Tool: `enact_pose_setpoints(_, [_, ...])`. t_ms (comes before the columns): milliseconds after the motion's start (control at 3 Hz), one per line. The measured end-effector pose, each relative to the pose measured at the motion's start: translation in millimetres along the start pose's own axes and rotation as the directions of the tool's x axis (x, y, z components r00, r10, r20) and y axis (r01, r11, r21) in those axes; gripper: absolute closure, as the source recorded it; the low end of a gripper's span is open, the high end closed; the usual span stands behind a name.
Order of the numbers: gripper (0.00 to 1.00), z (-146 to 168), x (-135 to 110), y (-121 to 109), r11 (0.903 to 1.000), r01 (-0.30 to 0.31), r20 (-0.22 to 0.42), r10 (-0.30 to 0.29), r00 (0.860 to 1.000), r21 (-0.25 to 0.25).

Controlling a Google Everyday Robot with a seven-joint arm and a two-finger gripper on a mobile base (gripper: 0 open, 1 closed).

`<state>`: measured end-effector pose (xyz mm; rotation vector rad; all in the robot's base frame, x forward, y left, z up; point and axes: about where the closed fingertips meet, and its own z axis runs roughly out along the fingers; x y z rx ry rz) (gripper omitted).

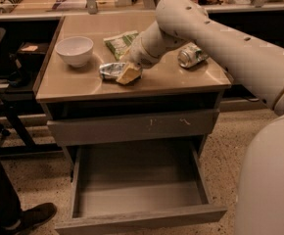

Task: Pick redbull can from middle drawer and place on counter

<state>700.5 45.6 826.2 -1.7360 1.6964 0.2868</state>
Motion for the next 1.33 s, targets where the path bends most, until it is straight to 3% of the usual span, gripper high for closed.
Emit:
enact_pose_setpoints(667, [0.12, 0.1, 0.0, 0.0, 1.0000, 0.000, 0.000, 0.000, 1.000, 0.000])
enact_pose_setpoints(1000, [0.00, 0.2, 0.0, 0.1, 1.0000, 0.000, 0.000, 0.000, 1.000, 0.000])
enact_pose_setpoints(1333, [0.00, 0.2, 0.0, 0.1, 1.0000, 0.000, 0.000, 0.000, 1.000, 0.000])
